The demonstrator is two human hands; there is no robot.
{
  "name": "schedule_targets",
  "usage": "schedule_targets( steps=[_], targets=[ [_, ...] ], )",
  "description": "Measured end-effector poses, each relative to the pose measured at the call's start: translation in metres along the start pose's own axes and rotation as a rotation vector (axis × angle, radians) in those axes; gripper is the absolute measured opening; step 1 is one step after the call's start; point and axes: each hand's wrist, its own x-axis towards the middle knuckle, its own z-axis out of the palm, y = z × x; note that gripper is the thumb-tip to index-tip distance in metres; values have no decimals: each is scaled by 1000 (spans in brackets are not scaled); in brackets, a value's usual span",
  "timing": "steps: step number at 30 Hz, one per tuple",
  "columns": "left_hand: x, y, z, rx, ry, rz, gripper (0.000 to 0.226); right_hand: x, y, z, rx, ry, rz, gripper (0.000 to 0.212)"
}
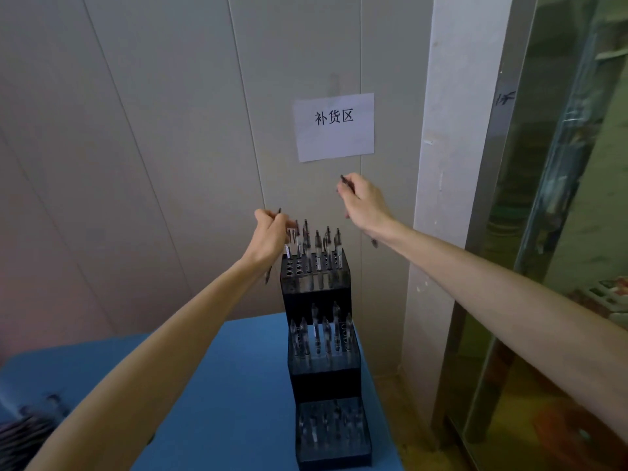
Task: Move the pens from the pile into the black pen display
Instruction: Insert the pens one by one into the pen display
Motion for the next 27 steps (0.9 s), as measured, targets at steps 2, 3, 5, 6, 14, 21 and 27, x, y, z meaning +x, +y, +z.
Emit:
schedule_targets(
  steps=[2, 3, 5, 6, 14, 21, 27],
  targets=[
    [3, 4, -1, -26, -9, 30, 7, 2, 0, 5, 116, -8, 35, 19],
    [4, 4, -1, -27, -18, 60, 9, 4, -1, 7, 152, 1, 38, 24],
    [6, 7, -1, -25, -21, 131, 9, 9, -7, 8, 193, 22, 15, 32],
    [8, 7, -1, -19, -21, 166, 9, 11, -12, 7, 225, 32, 3, 30],
    [10, -1, -2, -14, 157, 293, 19, 16, -23, 20, 198, 182, -125, 4],
    [-4, -25, 1, -38, 171, 287, 26, -5, 7, 41, -34, -37, -127, 10],
    [-1, -19, -5, -19, 145, 306, 22, 0, 11, 35, -60, -160, -122, 10]
  ],
)
